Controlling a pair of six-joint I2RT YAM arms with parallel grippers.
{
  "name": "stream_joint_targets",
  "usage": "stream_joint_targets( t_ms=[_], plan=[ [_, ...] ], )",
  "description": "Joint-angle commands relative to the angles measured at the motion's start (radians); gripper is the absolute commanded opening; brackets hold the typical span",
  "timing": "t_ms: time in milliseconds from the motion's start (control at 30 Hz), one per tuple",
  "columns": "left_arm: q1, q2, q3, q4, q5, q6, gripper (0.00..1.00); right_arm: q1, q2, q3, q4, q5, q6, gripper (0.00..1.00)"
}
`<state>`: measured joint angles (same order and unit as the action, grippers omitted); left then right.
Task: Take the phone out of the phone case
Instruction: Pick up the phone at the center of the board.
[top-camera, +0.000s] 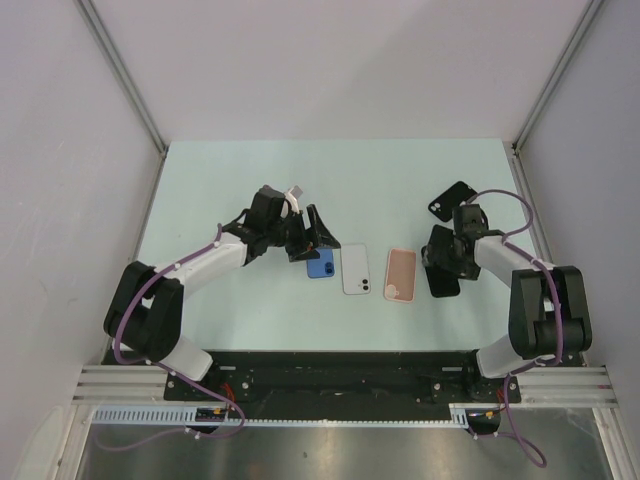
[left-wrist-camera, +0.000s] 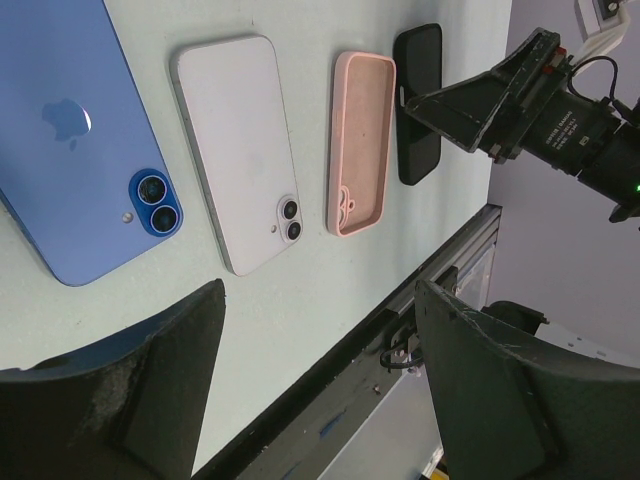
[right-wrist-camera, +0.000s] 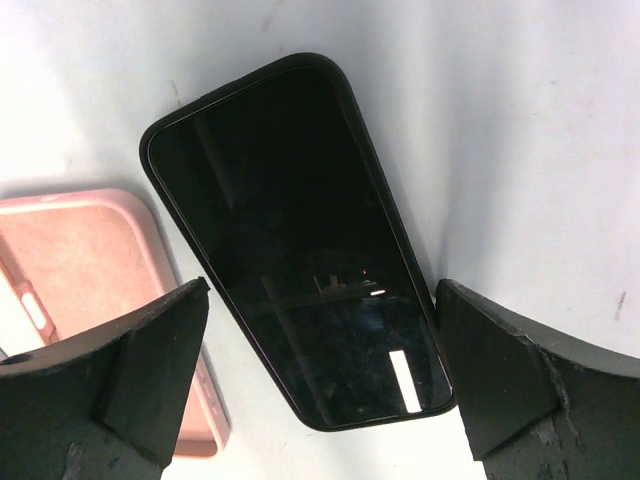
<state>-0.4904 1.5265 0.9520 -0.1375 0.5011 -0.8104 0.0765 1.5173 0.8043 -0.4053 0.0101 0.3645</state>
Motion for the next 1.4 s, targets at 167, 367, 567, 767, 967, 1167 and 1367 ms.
stream_joint_targets(
  t_ms=[167,367,567,767,967,1167,1367],
  plan=[
    [-0.005,-0.005,0.041,0.012,0.017,0.024,0.80,0.063,0.047,-0.017,-0.132,-0.039,0.057,1.00],
    [-0.004,-0.005,0.042,0.009,0.019,0.030,0.80,0.083,0.027,-0.014,-0.153,0.056,0.076,1.00],
    [-0.004,0.003,0.048,0.007,0.025,0.030,0.80,0.138,0.061,0.009,-0.219,0.175,0.083,1.00],
    [-0.004,0.001,0.050,0.006,0.027,0.031,0.80,0.170,0.119,0.019,-0.210,0.148,0.088,0.90],
    [-0.005,0.007,0.051,0.003,0.034,0.039,0.80,0.169,0.132,0.019,-0.158,0.093,0.096,0.66],
    [-0.025,0.141,0.151,0.044,0.129,-0.009,0.75,0.158,0.097,0.009,-0.095,0.030,0.134,0.40],
    [-0.068,0.211,0.232,0.052,0.149,-0.041,0.75,0.129,-0.037,-0.031,-0.026,-0.082,0.185,0.25]
  ],
)
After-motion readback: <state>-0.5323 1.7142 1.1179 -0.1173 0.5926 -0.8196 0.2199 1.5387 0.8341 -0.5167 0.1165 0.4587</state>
